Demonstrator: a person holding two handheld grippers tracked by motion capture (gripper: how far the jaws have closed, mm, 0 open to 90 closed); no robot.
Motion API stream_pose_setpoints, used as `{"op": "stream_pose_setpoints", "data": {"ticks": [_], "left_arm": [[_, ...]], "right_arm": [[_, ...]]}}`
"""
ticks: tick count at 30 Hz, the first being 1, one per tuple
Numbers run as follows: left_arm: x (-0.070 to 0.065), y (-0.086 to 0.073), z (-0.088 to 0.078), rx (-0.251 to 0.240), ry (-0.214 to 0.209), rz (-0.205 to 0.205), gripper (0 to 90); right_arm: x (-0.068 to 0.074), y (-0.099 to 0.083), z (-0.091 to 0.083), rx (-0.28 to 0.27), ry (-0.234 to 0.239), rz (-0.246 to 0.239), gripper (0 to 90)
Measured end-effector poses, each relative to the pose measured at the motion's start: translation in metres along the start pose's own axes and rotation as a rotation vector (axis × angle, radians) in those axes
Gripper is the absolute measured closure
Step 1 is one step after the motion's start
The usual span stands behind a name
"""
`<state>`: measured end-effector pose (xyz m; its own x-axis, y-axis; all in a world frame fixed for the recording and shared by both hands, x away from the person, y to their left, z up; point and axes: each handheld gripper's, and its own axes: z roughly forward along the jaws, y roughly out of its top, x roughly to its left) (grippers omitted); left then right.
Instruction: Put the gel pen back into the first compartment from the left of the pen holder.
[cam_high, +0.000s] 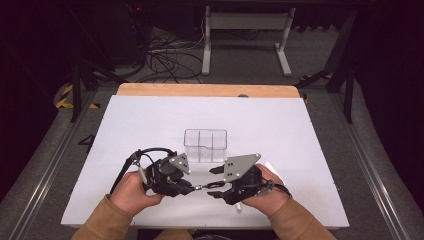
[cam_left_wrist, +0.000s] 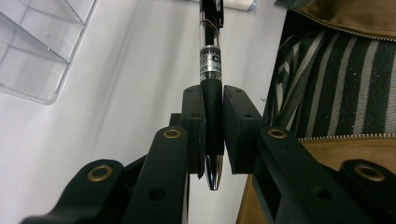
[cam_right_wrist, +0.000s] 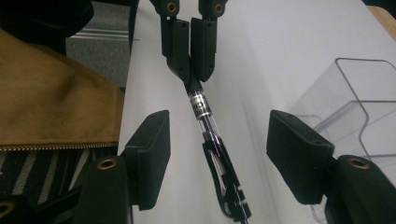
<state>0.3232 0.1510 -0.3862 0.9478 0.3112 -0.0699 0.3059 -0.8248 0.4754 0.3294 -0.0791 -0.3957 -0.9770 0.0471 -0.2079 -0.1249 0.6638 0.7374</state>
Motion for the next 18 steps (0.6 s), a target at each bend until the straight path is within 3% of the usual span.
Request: {"op": "stream_pose_setpoints", "data": {"ticks": [11,18], "left_arm": [[0.000,0.000,0.000,0.003,-0.010,0.004,79.8],[-0.001,0.001,0.001,-0.001,-0.018,-0.003,79.8]], "right_arm": [[0.006,0.009,0.022,0.099,0.019,-0.091,54.2],[0.011,0.011,0.031,0.147,0.008,-0.116,60.9]]}}
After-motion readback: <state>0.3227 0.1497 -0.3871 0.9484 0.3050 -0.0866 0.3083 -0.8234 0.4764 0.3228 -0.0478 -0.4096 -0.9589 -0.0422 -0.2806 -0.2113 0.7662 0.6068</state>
